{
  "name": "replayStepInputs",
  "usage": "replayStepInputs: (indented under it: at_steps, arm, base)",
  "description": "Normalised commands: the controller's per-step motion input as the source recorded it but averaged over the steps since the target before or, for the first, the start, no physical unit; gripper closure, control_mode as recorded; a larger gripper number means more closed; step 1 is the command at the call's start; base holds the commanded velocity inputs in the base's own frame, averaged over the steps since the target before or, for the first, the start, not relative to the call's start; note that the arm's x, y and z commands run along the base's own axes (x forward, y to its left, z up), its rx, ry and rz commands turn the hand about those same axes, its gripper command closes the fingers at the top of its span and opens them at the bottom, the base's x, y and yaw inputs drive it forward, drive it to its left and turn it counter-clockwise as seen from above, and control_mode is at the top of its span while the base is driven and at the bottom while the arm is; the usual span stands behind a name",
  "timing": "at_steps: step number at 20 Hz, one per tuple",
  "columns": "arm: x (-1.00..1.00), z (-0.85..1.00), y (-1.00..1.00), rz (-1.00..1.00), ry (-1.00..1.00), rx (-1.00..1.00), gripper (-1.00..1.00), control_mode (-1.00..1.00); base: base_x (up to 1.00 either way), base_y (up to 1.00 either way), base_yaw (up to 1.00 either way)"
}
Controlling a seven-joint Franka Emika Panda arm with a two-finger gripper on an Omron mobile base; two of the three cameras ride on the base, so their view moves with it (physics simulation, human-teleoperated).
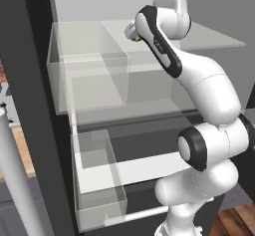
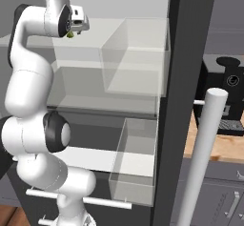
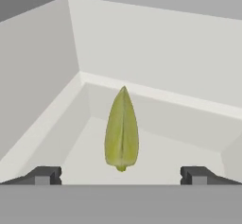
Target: There is a bowl on the dining counter. Grab a lemon wedge from the fridge and place it in the bowl. Then get the liquor bottle and glass cup from the cabinet and place them next to the bowl.
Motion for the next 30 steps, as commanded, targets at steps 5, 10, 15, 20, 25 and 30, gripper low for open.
replayStepInputs:
  at_steps: [5, 10, 15, 20, 25, 30]
  arm:
    - [0.13, 0.00, 0.08, 0.00, 0.00, 0.00, -1.00, -1.00]
    - [0.08, 0.00, 0.00, 0.00, 0.00, 0.00, -1.00, -1.00]
    - [0.07, -0.04, 0.00, 0.00, 0.01, 0.00, -1.00, -1.00]
    - [0.07, -0.11, 0.02, 0.00, 0.04, 0.00, -1.00, -1.00]
    - [0.06, -0.13, 0.02, 0.00, 0.06, 0.00, -1.00, -1.00]
    - [0.06, -0.11, 0.01, 0.00, 0.06, 0.00, -1.00, -1.00]
  base:
    - [0.00, 0.00, 0.00]
    - [0.00, 0.00, 0.00]
    - [0.00, 0.00, 0.00]
    - [0.00, 0.00, 0.00]
    - [0.00, 0.00, 0.00]
    - [0.00, 0.00, 0.00]
